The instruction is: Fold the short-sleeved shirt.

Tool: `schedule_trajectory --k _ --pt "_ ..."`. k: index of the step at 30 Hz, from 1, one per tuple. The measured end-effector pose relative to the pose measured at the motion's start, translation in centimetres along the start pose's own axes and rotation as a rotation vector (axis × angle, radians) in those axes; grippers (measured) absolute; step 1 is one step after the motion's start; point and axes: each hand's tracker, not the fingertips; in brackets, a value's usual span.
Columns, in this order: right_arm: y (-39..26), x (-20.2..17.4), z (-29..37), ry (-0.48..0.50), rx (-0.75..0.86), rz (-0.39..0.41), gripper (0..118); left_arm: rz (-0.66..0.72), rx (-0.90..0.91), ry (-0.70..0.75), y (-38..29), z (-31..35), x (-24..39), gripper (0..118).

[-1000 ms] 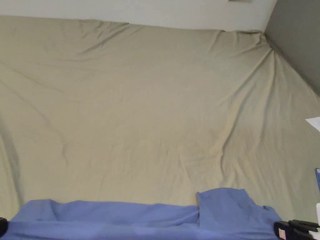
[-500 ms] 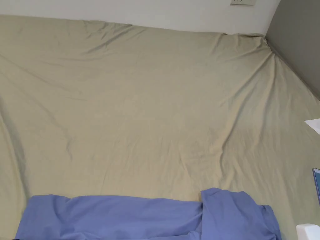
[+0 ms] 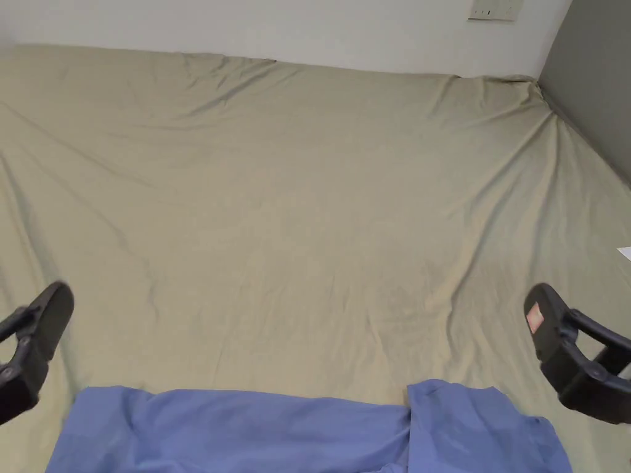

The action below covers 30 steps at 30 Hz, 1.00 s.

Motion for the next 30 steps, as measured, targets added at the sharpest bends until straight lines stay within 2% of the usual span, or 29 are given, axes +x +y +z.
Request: schedule_trajectory --k 1,2,3,4,5,6,7,9,17,29,30 --pt "0.1 -1.0 0.2 -0.021 0.034 0.025 104 -0.026 0.021 0.013 0.2 0.0 1.1 67" --pt "0.1 -2.1 0.4 -0.041 0.07 0.055 93 -0.048 0.029 0.022 0.4 0.0 2.1 45" --pt "0.0 -3.1 0.3 -0.069 0.079 0.073 69 -0.042 0.02 0.012 -0.2 -0.1 2.3 19" --pt "0.1 -3.6 0.2 -0.084 0.074 0.08 44 -0.051 0.026 0.023 -0.4 -0.1 2.9 6" --pt "0.0 -4.1 0.2 -0.094 0.084 0.066 16 -0.065 0.028 0.021 -0.6 -0.1 3.4 3" --pt "0.0 -4.5 0.3 -0.083 0.089 0.051 1 -0.069 0.028 0.014 -0.8 -0.1 3.5 0" --pt "0.1 -4.6 0.2 -0.072 0.076 0.046 0 -0.069 0.03 0.016 -1.0 -0.2 3.5 0" --pt "-0.3 -5.3 -0.2 -0.128 0.073 0.092 0 -0.08 0.035 0.029 -1.5 -0.3 3.7 0" --pt "-0.8 -5.0 -0.9 -0.14 0.019 0.141 0 -0.111 0.009 0.082 -2.3 -0.7 4.5 0" --pt "-1.1 -5.0 -1.1 -0.132 -0.004 0.147 0 -0.121 -0.014 0.079 -1.6 -0.7 4.6 0" --pt "-1.1 -5.0 -1.1 -0.131 -0.006 0.145 0 -0.062 -0.029 0.053 -1.5 -0.8 4.0 0"
